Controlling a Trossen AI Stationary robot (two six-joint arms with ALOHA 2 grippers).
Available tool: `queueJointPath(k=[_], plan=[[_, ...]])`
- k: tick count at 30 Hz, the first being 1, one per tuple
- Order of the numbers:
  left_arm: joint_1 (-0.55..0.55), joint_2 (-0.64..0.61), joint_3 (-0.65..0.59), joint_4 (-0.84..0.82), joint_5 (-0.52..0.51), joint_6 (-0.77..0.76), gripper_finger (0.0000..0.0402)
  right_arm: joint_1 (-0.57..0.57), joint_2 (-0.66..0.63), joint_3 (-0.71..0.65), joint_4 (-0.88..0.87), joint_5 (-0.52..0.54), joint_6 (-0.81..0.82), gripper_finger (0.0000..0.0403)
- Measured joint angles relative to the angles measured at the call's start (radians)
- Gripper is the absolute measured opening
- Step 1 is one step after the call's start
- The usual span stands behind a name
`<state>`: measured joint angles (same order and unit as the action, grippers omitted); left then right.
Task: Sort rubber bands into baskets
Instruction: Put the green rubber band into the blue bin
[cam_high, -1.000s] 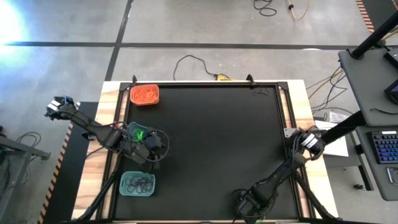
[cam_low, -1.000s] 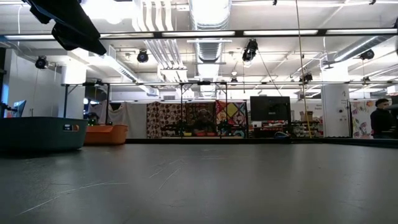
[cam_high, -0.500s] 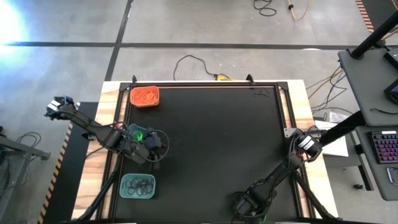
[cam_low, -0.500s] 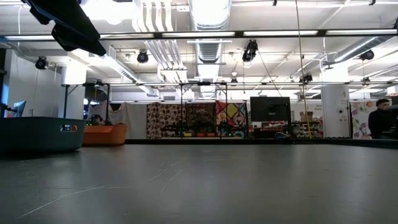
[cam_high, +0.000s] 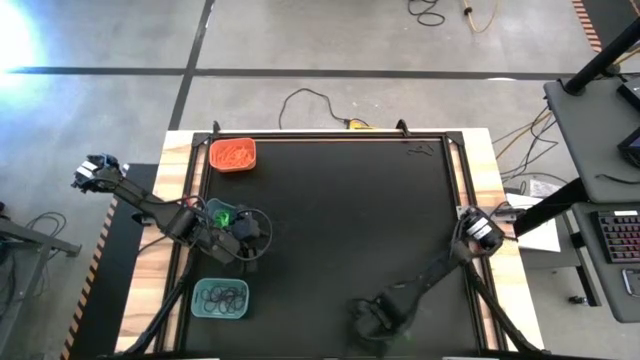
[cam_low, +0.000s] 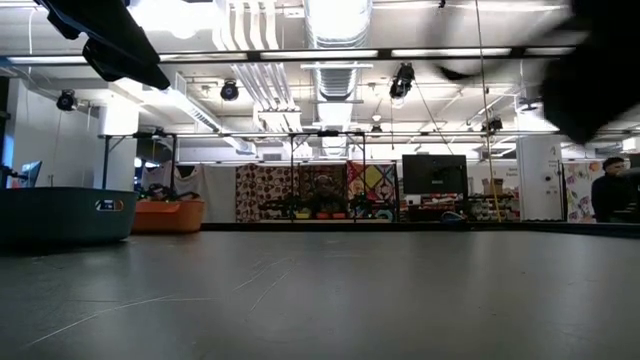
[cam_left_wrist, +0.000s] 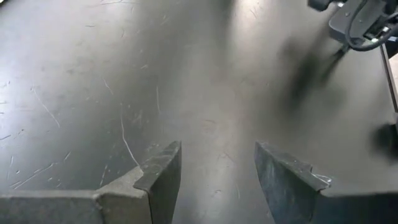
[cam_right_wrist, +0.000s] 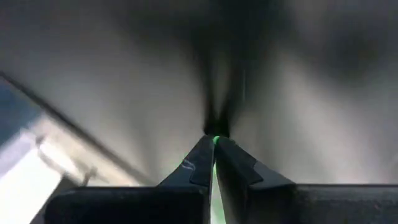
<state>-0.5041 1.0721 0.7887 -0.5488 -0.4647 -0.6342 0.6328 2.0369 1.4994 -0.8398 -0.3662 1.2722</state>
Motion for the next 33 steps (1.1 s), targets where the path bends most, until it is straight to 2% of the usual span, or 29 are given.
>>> queueJointPath(k=[7, 13, 16, 21, 26, 29, 33], plan=[[-0.002, 0.000, 0.000, -0.002, 0.002, -0.016, 0.0187, -0.145, 0.000, 0.103, 0.012, 0.346, -0.258, 0.0009], [-0.026, 0.000, 0.000, -0.031, 0.037, -0.078, 0.0187, -0.291, -0.001, 0.150, 0.089, 0.500, -0.521, 0.0009], [-0.047, 0.000, 0.000, -0.076, 0.046, -0.138, 0.0187, -0.360, -0.002, 0.170, 0.136, 0.508, -0.614, 0.0009], [-0.079, -0.002, 0.001, -0.202, 0.130, -0.225, 0.0187, -0.426, -0.005, 0.234, 0.214, 0.506, -0.788, 0.0009], [-0.079, -0.003, 0.017, -0.228, 0.133, -0.259, 0.0187, -0.487, -0.006, 0.207, 0.268, 0.497, -0.942, 0.0009], [-0.079, -0.003, 0.017, -0.237, 0.106, -0.293, 0.0187, -0.530, -0.006, 0.161, 0.297, 0.499, -0.948, 0.0009], [-0.079, -0.004, 0.017, -0.238, -0.013, -0.379, 0.0187, -0.568, -0.006, 0.102, 0.296, 0.499, -0.925, 0.0014]])
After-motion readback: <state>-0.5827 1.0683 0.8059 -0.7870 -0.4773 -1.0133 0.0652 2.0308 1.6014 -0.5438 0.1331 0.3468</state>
